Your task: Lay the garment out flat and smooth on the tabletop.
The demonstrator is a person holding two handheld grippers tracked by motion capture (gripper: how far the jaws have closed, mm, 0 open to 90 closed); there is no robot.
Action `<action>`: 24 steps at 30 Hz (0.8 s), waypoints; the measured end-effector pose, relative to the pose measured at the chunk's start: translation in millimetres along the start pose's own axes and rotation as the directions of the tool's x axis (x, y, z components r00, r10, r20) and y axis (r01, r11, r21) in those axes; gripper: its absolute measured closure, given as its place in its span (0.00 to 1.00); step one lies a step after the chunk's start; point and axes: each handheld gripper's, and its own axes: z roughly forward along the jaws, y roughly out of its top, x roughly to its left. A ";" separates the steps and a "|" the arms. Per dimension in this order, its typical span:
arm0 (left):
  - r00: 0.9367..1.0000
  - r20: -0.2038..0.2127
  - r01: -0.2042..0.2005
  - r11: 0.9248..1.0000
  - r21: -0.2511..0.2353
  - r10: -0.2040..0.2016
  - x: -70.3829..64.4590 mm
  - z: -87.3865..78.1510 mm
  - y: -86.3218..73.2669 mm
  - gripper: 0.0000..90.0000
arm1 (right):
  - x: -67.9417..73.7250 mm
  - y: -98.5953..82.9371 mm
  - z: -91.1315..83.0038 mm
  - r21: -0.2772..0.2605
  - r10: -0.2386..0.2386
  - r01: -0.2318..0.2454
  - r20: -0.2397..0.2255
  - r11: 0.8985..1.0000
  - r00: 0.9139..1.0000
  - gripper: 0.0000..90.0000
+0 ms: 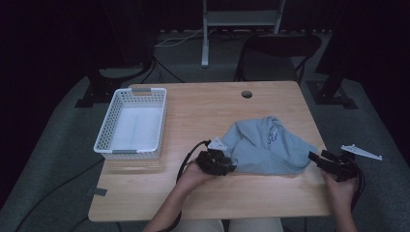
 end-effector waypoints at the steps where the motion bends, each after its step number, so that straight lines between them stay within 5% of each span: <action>1: 1.000 0.000 0.000 1.000 0.000 0.000 0.0 0.0 0.0 0.58 | 0.0 0.0 0.0 0.000 0.000 0.000 0.000 1.000 1.000 0.34; 5: 0.998 -0.026 0.054 0.998 -0.044 -0.055 11.9 9.6 16.6 0.55 | -0.2 -0.2 -0.4 0.000 0.001 -0.001 -0.004 1.000 1.000 0.34; 12: 0.988 -0.050 0.147 0.989 0.014 -0.146 37.9 42.9 32.5 0.49 | 0.4 -0.1 0.3 0.004 -0.007 0.007 -0.009 1.000 1.000 0.34; 21: 0.990 -0.053 0.135 0.985 0.111 -0.129 47.3 65.5 37.9 0.49 | 0.9 0.2 1.2 0.010 -0.013 0.014 -0.011 1.000 1.000 0.34; 24: 0.994 -0.058 0.103 0.988 0.111 -0.097 43.5 66.5 39.0 0.63 | 1.0 0.0 1.2 0.010 -0.013 0.013 -0.011 1.000 1.000 0.34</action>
